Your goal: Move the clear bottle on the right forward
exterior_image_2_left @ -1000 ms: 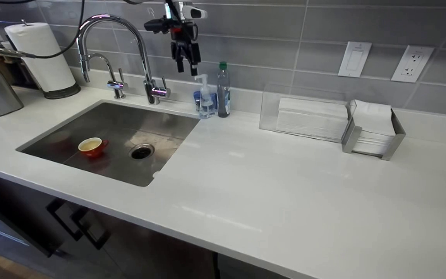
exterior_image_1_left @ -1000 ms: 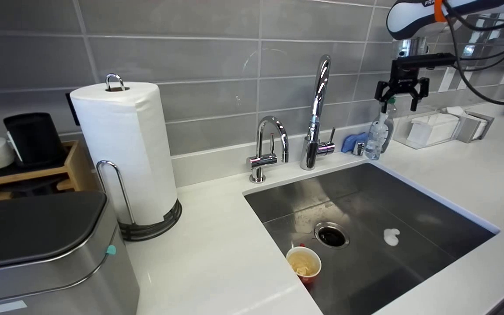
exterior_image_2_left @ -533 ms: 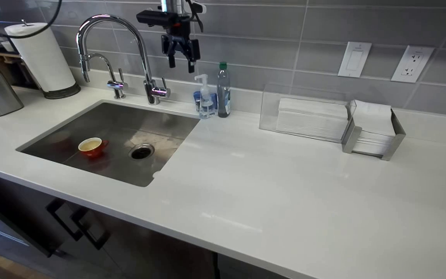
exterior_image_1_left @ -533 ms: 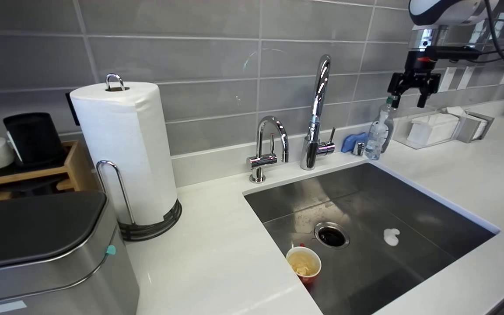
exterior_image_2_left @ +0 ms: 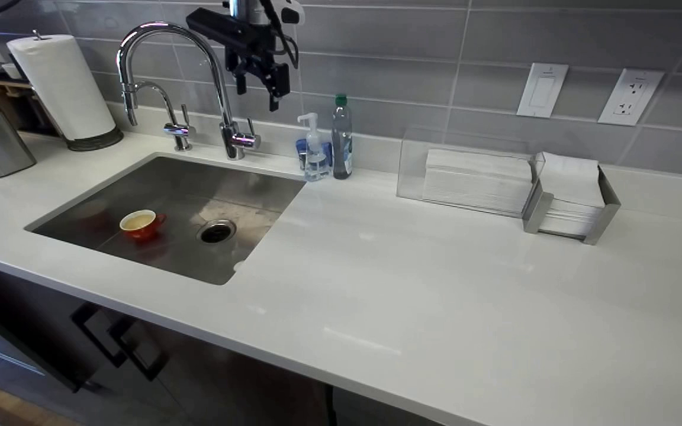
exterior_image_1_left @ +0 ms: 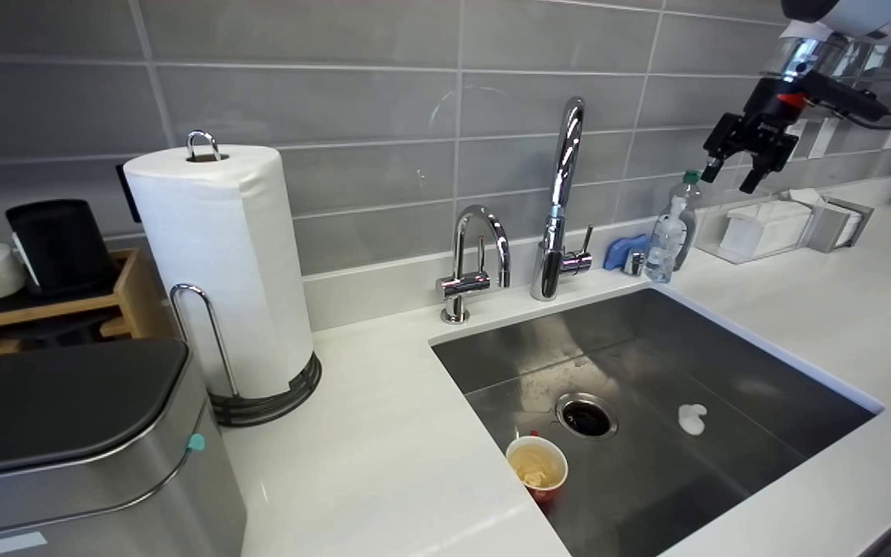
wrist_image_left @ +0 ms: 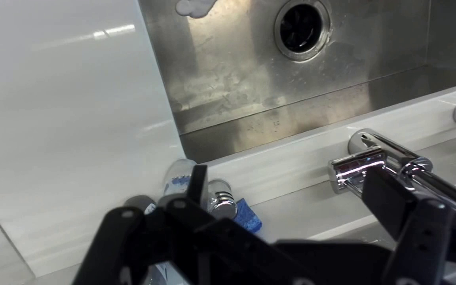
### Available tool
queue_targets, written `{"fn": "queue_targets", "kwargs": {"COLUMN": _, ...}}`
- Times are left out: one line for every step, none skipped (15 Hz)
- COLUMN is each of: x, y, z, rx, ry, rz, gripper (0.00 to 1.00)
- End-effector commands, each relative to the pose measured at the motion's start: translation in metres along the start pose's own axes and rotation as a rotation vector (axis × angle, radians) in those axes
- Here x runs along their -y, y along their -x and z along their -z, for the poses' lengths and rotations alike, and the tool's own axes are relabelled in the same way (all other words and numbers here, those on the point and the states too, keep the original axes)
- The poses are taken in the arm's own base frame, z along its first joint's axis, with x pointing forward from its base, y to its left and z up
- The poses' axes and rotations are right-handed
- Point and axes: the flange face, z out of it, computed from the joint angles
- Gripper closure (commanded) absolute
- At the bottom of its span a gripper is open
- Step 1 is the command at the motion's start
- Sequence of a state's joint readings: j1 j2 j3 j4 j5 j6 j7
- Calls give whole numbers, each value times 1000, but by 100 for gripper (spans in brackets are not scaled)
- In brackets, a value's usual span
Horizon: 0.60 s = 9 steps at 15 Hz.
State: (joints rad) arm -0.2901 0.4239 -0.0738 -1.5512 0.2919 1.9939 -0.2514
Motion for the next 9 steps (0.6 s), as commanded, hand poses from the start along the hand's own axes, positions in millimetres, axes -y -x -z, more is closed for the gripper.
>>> {"fn": "queue_targets", "kwargs": {"x": 1, "y": 43, "z": -1, "rx": -81, "ry": -79, "rz": 16, "gripper": 0}}
{"fn": "queue_targets", "kwargs": {"x": 1, "y": 53, "z": -2, "rx": -97, "ry": -95, "rz": 30, "gripper": 0}}
{"fn": "queue_targets", "kwargs": {"x": 3, "y": 64, "z": -4, "rx": -113, "ry": -104, "rz": 43, "gripper": 0}}
{"fn": "queue_targets", "kwargs": {"x": 4, "y": 75, "z": -7, "rx": -119, "ry": -101, "rz": 57, "gripper": 0}}
{"fn": "queue_targets", "kwargs": {"x": 5, "y": 87, "z": -9, "rx": -119, "ry": -99, "rz": 69, "gripper": 0}}
{"fn": "queue_targets", "kwargs": {"x": 7, "y": 100, "z": -12, "rx": -126, "ry": -94, "rz": 87, "gripper": 0}}
{"fn": "queue_targets", "kwargs": {"x": 9, "y": 113, "z": -14, "rx": -131, "ry": -89, "rz": 115, "gripper": 0}}
{"fn": "queue_targets", "kwargs": {"x": 11, "y": 127, "z": -17, "rx": -138, "ry": -87, "rz": 131, "gripper": 0}}
{"fn": "queue_targets", "kwargs": {"x": 13, "y": 141, "z": -19, "rx": -148, "ry": -89, "rz": 147, "gripper": 0}}
